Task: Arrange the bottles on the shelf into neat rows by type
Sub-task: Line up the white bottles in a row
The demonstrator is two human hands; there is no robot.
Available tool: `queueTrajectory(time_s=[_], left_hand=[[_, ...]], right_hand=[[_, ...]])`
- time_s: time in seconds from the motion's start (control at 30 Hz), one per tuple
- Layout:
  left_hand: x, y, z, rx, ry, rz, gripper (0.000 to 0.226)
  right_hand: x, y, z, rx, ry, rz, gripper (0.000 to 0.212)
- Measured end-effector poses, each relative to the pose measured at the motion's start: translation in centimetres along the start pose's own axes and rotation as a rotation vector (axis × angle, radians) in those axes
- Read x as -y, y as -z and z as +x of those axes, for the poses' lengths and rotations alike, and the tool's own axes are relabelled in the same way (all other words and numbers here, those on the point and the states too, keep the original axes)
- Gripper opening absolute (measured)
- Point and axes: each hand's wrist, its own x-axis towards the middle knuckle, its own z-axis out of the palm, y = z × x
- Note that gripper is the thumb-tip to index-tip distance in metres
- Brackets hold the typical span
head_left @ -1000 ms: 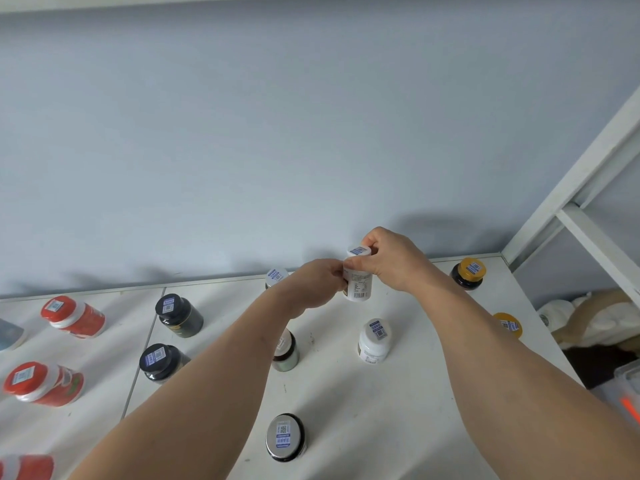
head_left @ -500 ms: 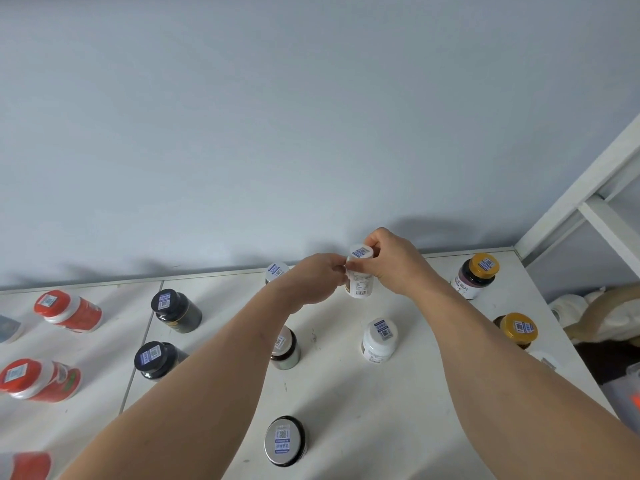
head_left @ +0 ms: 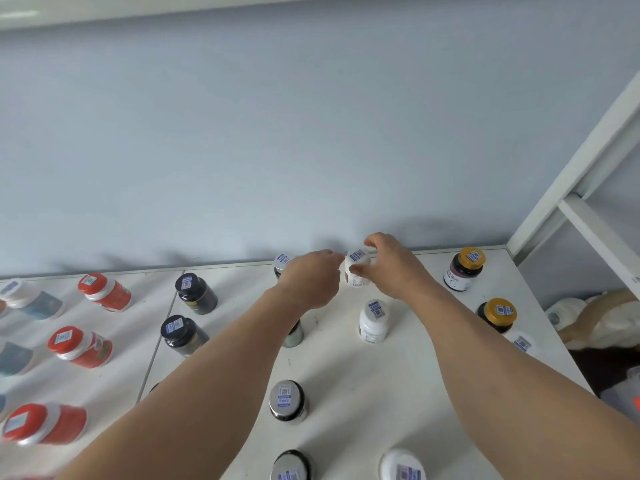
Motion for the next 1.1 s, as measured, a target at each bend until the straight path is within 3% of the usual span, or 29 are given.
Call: queueTrajectory(time_s=[0.13, 0.57, 0.87, 1.1], left_hand=[[-1.6, 1.0, -2.2, -0.107, -0.065, 0.099, 0.029], [-6.0, 2.6, -10.5, -0.255, -0.173, 0.191, 0.025], [-9.7, 1.4, -19.6, -0.314, -0.282, 0.145, 0.028], [-14.3, -2.0, -25.2, -0.265, -0.364, 0.156, 0.026]], right_hand=[[0.6, 1.2, -2.8, -0.017, 0.138, -0.207, 0.038], [1.6, 3.6, -13.6, -0.072, 0.226, -0.460, 0.034], [2.8, 5.1, -25.1, -0.191, 0.161, -0.436, 0.033], [0.2, 6.6, -33.2, -0.274, 0.049, -0.315, 0.033]])
